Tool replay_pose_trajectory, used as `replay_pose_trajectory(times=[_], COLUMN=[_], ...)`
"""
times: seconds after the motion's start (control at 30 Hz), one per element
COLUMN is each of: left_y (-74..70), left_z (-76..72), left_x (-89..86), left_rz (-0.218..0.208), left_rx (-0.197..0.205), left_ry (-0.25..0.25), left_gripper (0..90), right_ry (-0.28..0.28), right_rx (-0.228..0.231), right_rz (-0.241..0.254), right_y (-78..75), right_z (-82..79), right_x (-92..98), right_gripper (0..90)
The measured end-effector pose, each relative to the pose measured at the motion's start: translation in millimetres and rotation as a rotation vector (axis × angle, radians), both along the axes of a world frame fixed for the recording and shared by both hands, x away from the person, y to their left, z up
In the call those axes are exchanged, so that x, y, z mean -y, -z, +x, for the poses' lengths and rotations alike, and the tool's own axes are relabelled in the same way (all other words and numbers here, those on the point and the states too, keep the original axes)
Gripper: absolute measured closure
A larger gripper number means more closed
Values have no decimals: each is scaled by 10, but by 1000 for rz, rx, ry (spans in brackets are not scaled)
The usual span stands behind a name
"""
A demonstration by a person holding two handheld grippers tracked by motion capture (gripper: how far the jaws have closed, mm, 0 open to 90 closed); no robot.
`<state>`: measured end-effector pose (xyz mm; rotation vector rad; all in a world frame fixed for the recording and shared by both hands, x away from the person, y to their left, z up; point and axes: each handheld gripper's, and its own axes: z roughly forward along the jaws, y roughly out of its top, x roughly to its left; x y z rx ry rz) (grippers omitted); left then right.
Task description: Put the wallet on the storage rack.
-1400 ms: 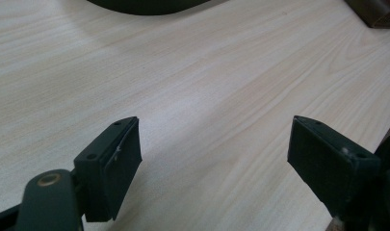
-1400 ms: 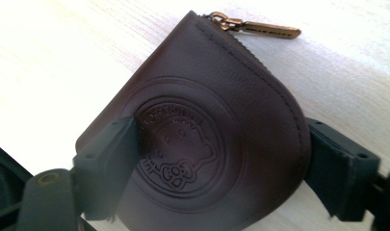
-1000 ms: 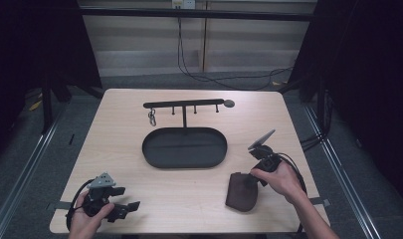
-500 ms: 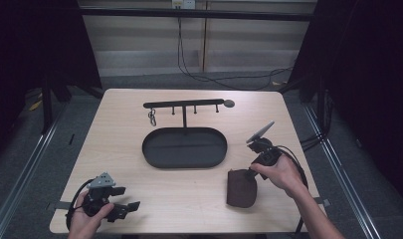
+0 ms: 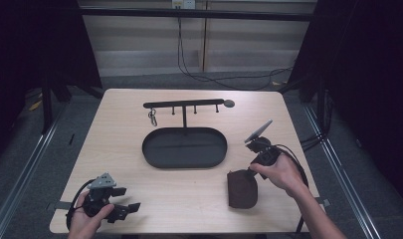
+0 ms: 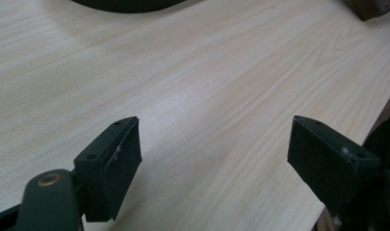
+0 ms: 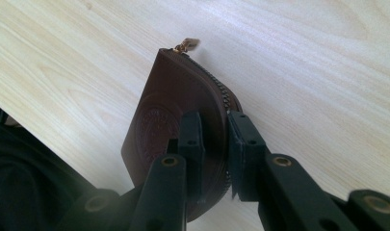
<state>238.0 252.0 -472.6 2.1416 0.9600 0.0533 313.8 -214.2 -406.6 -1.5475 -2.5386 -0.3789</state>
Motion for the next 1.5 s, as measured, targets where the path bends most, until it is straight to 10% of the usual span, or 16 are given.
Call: replay_pose_trajectory(times=[1.5], left_y=[13], left_z=[34], left_x=[-22], left_rz=[-26], left_rx=[-18], left_ry=[-18], left_gripper=[200], right_ry=[18], right_rx=[33], right_rz=[-93], right_y=[-514], right_z=[235], right_x=[-68], right_gripper=[829])
